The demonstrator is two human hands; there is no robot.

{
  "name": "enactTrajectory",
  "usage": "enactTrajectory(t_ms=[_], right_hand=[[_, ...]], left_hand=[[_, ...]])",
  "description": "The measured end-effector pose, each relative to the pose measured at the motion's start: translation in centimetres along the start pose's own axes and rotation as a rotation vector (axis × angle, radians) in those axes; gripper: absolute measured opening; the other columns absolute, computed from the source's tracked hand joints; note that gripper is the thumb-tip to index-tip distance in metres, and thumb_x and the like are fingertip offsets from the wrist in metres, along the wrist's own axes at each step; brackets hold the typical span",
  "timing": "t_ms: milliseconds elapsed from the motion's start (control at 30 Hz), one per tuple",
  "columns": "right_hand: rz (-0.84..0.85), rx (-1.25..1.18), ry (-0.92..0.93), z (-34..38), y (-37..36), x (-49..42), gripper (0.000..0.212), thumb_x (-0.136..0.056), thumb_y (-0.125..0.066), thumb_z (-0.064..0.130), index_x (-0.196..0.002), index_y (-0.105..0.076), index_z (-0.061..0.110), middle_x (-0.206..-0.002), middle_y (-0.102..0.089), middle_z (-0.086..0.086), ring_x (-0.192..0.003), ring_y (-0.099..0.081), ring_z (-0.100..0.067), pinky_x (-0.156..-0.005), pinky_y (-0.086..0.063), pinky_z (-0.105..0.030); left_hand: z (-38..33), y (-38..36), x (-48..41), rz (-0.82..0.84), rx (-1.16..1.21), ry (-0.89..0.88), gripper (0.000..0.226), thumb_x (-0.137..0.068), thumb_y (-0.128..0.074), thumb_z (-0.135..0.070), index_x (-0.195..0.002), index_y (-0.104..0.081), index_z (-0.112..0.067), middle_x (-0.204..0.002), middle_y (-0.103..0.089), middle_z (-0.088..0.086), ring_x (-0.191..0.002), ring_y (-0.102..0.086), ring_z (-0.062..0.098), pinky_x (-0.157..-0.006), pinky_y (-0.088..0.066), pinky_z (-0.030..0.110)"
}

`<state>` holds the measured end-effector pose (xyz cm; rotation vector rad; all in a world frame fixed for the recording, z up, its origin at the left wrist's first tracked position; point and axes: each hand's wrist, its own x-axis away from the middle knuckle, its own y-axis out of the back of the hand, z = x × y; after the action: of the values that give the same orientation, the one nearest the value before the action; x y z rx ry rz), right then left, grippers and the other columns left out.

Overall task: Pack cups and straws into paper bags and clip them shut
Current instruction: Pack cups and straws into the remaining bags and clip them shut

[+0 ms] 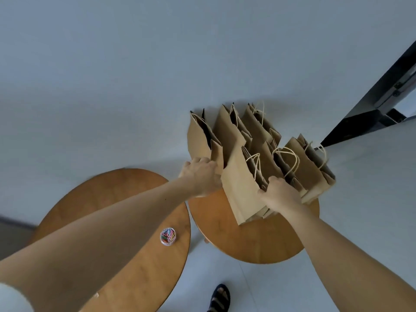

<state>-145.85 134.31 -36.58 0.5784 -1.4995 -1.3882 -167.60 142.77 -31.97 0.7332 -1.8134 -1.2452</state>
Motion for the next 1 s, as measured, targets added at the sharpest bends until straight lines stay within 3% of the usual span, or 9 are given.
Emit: enactTrajectory(t_ms=[167,300,500,767,1000], right_hand=[[-0.055,0.044,0.081,0.1,-1.3,-2.6,0.022,-0.098,-0.044,0.035,-0.081,-0.047,0.021,-0.070,-0.055,0.003,-0.061,-0.054,-0.014,-0.049,-0.035,-0.027],[-0.045,0.061,0.087,1.1,-1.0,-2.9,0.023,-0.094,-0.048,0.028,-0.072,-0.050,0.021,-0.066,-0.055,0.003,-0.059,-0.055,-0.014,-0.049,-0.037,-0.027],[-0.053,0.084,0.161,5.0,1.7,0.3,0.027,-0.089,-0.055,0.033,-0.066,-0.044,0.022,-0.065,-0.053,0.004,-0.056,-0.050,-0.011,-0.045,-0.027,-0.024],[-0.022,0.118,0.332,17.8,4.5,8.1,0.027,-0.084,-0.056,0.027,-0.065,-0.038,0.021,-0.065,-0.047,0.002,-0.055,-0.044,-0.016,-0.046,-0.028,-0.026],[0.002,0.079,0.491,29.2,1.0,12.4,0.022,-0.081,-0.054,0.022,-0.062,-0.043,0.016,-0.062,-0.048,0.000,-0.053,-0.045,-0.016,-0.044,-0.028,-0.025]], left_hand=[[0.6,-1.5,-0.6,0.049,0.008,0.068,0.052,-0.093,-0.052,-0.049,-0.138,-0.050,-0.023,-0.141,-0.049,0.002,-0.130,-0.043,0.025,-0.106,-0.039,0.044],[1.4,-1.4,-0.4,0.028,0.027,0.092,0.049,-0.091,-0.054,-0.047,-0.134,-0.053,-0.022,-0.137,-0.052,0.002,-0.126,-0.046,0.025,-0.102,-0.041,0.042],[2.9,0.2,1.5,-0.019,0.075,0.071,0.050,-0.094,-0.053,-0.046,-0.138,-0.050,-0.022,-0.140,-0.050,0.002,-0.127,-0.045,0.024,-0.103,-0.040,0.042],[11.1,2.7,9.8,-0.073,0.125,0.117,0.059,-0.094,-0.049,-0.047,-0.146,-0.042,-0.020,-0.149,-0.042,0.003,-0.137,-0.036,0.025,-0.109,-0.038,0.043],[21.1,2.9,17.8,-0.101,0.153,0.293,0.056,-0.093,-0.050,-0.048,-0.142,-0.046,-0.021,-0.143,-0.046,0.005,-0.131,-0.040,0.027,-0.104,-0.040,0.043]])
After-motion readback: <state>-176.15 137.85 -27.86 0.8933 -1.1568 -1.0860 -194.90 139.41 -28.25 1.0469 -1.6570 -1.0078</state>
